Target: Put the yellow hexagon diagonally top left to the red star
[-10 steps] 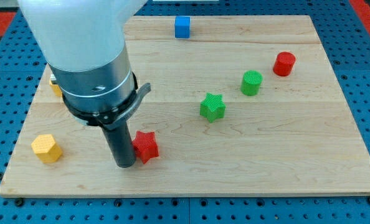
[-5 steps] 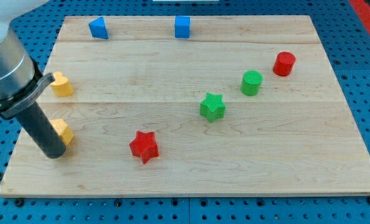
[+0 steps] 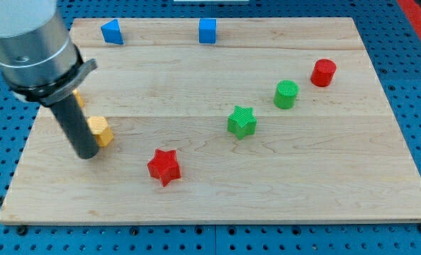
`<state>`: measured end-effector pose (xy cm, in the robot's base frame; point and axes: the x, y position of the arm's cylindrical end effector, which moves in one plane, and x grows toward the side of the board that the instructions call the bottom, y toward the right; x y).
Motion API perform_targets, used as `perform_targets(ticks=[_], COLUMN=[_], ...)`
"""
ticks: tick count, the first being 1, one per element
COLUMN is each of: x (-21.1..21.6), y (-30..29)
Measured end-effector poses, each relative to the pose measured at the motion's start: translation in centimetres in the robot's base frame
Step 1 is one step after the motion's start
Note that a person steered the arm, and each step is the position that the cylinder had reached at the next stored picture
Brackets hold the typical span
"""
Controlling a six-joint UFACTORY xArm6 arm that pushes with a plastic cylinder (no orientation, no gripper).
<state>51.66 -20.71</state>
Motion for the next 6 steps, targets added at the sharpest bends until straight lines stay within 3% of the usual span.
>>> perform_targets(ticks=[1,3,5,6], x=[-1.3,-5.7,-6.1,-8.2], y=[-5.5,6.4,-9.6,-9.1])
